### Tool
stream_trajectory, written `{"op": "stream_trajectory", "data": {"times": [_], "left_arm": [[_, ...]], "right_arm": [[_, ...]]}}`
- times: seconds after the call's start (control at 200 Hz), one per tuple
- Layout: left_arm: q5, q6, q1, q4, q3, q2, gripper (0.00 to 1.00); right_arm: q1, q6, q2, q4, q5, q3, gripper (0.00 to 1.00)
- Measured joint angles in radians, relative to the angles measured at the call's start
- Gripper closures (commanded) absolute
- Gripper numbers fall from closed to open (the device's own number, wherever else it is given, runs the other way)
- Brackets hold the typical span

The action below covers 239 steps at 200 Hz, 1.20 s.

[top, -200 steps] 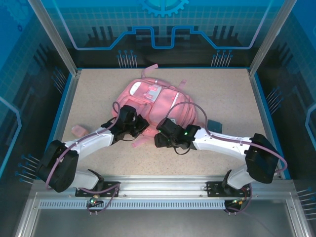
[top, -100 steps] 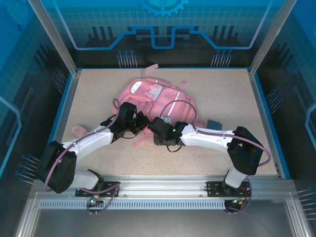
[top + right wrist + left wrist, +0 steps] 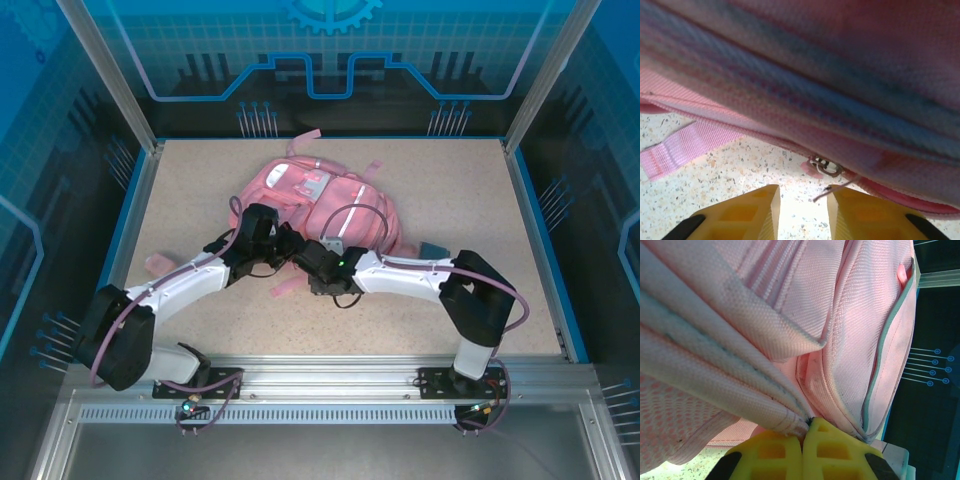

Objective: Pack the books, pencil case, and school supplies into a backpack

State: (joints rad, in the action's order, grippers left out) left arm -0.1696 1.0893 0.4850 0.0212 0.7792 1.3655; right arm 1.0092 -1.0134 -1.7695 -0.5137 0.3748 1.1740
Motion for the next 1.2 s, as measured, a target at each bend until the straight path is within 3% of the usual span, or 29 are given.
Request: {"op": "stream_trajectory", "data": {"times": [0.115,0.36,0.71,0.815,1.061,1.196], "left_arm": [[-0.002,0.0,0.0,0.0,0.0,0.003,1.0],[-0.003,0.0,0.0,0.0,0.0,0.003,1.0],[-0.003,-0.016,0.0,0.0,0.0,0.003,1.0],[-0.003,-0.018,0.0,0.0,0.0,0.003,1.0],[-0.003,-0.019,0.0,0.0,0.0,0.003,0.99],[-0.003,-0.019,0.0,0.0,0.0,0.003,1.0]], "right_arm": [[0.001,-0.014,-0.016,-0.001,0.038,0.014,0.63],[0.001,-0.034,-0.052,-0.003,0.108,0.037,0.69],[0.005,-0.056,-0.085,-0.042,0.152,0.058,0.88],[0.006,-0.064,-0.085,-0.055,0.158,0.059,0.9],[0.006,-0.056,-0.085,-0.056,0.149,0.055,0.65],[0.01,-0.029,-0.085,-0.024,0.129,0.05,0.62]]}}
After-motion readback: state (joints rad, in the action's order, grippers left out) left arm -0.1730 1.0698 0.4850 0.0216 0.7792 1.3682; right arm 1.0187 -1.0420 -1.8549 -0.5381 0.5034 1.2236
